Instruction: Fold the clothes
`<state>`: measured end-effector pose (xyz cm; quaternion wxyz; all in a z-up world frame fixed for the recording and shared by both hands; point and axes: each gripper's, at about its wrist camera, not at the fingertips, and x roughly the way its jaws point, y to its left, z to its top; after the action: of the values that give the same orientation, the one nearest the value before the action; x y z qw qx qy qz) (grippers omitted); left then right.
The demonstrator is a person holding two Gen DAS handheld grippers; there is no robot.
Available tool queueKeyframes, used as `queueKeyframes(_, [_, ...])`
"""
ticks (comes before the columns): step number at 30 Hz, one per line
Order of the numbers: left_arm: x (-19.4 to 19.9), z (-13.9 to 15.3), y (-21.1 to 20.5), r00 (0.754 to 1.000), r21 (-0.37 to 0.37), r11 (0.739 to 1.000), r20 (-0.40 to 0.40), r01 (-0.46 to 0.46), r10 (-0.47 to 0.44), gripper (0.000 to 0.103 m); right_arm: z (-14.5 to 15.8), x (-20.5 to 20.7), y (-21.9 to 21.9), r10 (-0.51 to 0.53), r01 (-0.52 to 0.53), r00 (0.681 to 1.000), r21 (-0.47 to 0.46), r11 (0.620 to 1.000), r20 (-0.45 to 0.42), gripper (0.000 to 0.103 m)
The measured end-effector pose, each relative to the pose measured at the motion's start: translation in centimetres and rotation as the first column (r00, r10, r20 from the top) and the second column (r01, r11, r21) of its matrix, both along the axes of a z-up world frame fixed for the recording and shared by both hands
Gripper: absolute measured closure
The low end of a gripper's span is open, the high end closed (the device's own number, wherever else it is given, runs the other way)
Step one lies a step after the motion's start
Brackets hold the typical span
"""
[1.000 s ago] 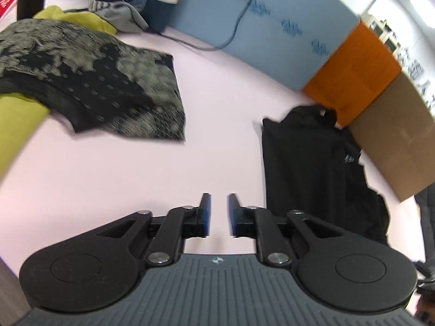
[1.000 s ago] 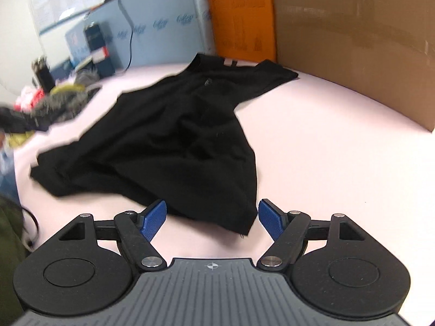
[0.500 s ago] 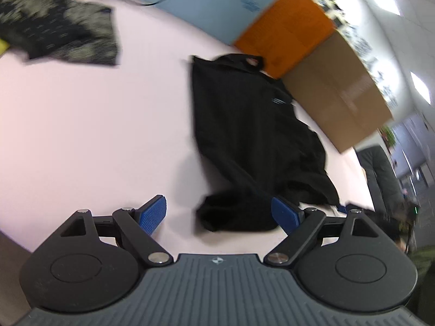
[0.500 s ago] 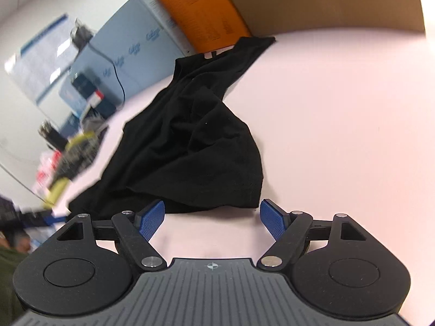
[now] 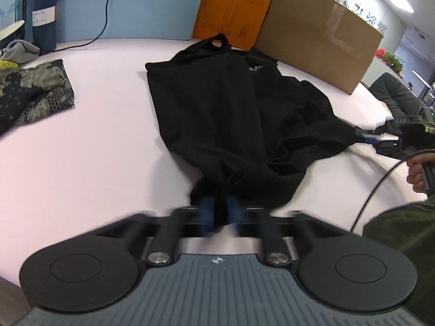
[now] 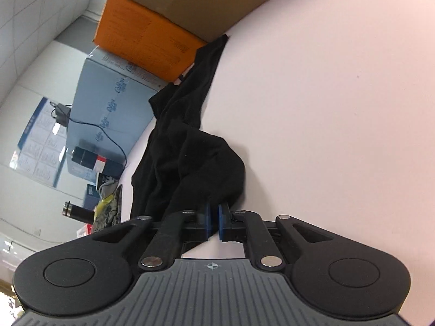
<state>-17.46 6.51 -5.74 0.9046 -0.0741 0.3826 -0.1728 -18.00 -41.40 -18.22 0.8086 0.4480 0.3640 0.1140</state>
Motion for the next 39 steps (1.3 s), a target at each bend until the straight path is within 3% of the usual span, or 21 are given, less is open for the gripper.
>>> queueKeyframes(4, [-1.5, 3.7, 1.5, 0.995, -0.036, 0.999, 0.092, -0.027, 0.03, 0.097, 3.2, -1.5, -1.0, 0.038, -0.05, 0.994, 0.122, 0.991, 0.1, 0.096])
queueKeyframes(8, [-3.1, 7.2, 3.1, 0.99, 0.007, 0.999, 0.139, -0.042, 0.041, 0.097, 7.0, -3.9, -2.0, 0.095, -0.12, 0.983, 0.159, 0.98, 0.156, 0.096])
queueKeyframes(11, [-4.2, 7.4, 3.9, 0.995, 0.062, 0.997, 0.089, -0.047, 0.042, 0.097, 7.4, -5.6, -2.6, 0.145, -0.153, 0.986, 0.106, 0.982, 0.081, 0.096])
queueKeyframes(13, [-4.9, 6.5, 4.2, 0.999, 0.102, 0.994, 0.03, -0.044, 0.041, 0.096, 6.3, -6.6, -2.9, 0.184, -0.182, 0.983, 0.051, 0.982, -0.02, 0.096])
queueKeyframes(15, [-5.5, 5.4, 4.3, 0.998, 0.103, 0.993, -0.024, -0.049, 0.052, 0.093, 5.4, -7.4, -3.0, 0.19, -0.199, 0.974, -0.062, 0.978, -0.127, 0.096])
queueKeyframes(16, [-5.8, 4.9, 4.4, 0.997, 0.09, 0.994, -0.044, -0.057, 0.061, 0.086, 4.9, -7.7, -3.4, 0.175, -0.188, 0.973, -0.08, 0.979, -0.149, 0.095])
queueKeyframes(18, [-5.9, 4.1, 4.4, 0.994, 0.029, 0.995, -0.056, -0.094, 0.096, 0.063, 4.4, -8.2, -4.2, 0.124, -0.142, 0.979, -0.102, 0.985, -0.164, 0.092])
queueKeyframes(19, [-5.8, 3.7, 4.3, 0.991, -0.01, 0.993, -0.058, -0.12, 0.119, 0.043, 4.3, -8.4, -4.6, 0.096, -0.113, 0.983, -0.104, 0.988, -0.158, 0.092])
queueKeyframes(20, [-5.7, 3.3, 4.3, 0.988, -0.049, 0.988, -0.059, -0.143, 0.14, 0.032, 4.2, -8.5, -4.9, 0.075, -0.09, 0.986, -0.099, 0.991, -0.147, 0.092])
queueKeyframes(22, [-5.3, 2.4, 4.2, 0.982, -0.124, 0.975, -0.064, -0.183, 0.177, 0.03, 3.9, -8.6, -5.3, 0.057, -0.067, 0.99, -0.077, 0.995, -0.127, 0.082])
queueKeyframes(24, [-4.4, 1.1, 3.9, 0.969, -0.165, 0.957, -0.109, -0.238, 0.222, 0.026, 3.6, -8.6, -5.5, 0.053, -0.06, 0.993, -0.062, 0.996, -0.11, 0.058])
queueKeyframes(25, [-3.8, 0.4, 3.7, 0.961, -0.175, 0.949, -0.142, -0.26, 0.237, 0.025, 3.3, -8.5, -5.4, 0.061, -0.067, 0.993, -0.057, 0.996, -0.103, 0.057])
queueKeyframes(27, [-2.7, -0.9, 3.2, 0.945, -0.19, 0.936, -0.2, -0.297, 0.259, 0.028, 2.8, -8.0, -4.8, 0.091, -0.098, 0.991, -0.067, 0.993, -0.101, 0.053])
queueKeyframes(28, [-2.5, -1.1, 2.7, 0.946, -0.191, 0.938, -0.204, -0.29, 0.251, 0.042, 2.6, -7.6, -4.2, 0.11, -0.119, 0.989, -0.085, 0.989, -0.101, 0.052])
queueKeyframes(29, [-2.5, -1.1, 2.2, 0.954, -0.188, 0.945, -0.188, -0.269, 0.234, 0.071, 2.4, -7.1, -3.6, 0.129, -0.139, 0.987, -0.103, 0.985, -0.1, 0.052])
queueKeyframes(31, [-2.1, -0.9, 1.5, 0.962, -0.191, 0.952, -0.178, -0.24, 0.206, 0.097, 2.0, -6.3, -2.4, 0.171, -0.184, 0.98, -0.136, 0.973, -0.103, 0.066])
queueKeyframes(32, [-1.9, -0.6, 1.6, 0.963, -0.21, 0.947, -0.169, -0.241, 0.208, 0.097, 1.9, -5.8, -1.7, 0.204, -0.218, 0.973, -0.133, 0.967, -0.112, 0.091])
queueKeyframes(33, [-1.6, -0.1, 1.8, 0.965, -0.229, 0.942, -0.152, -0.244, 0.213, 0.097, 1.7, -5.3, -1.3, 0.226, -0.238, 0.968, -0.104, 0.966, -0.11, 0.096])
queueKeyframes(39, [-0.8, 6.1, 4.8, 0.962, -0.248, 0.934, 0.029, -0.256, 0.272, 0.098, 5.9, -3.6, -1.0, 0.299, -0.308, 0.948, 0.073, 0.949, 0.112, 0.096])
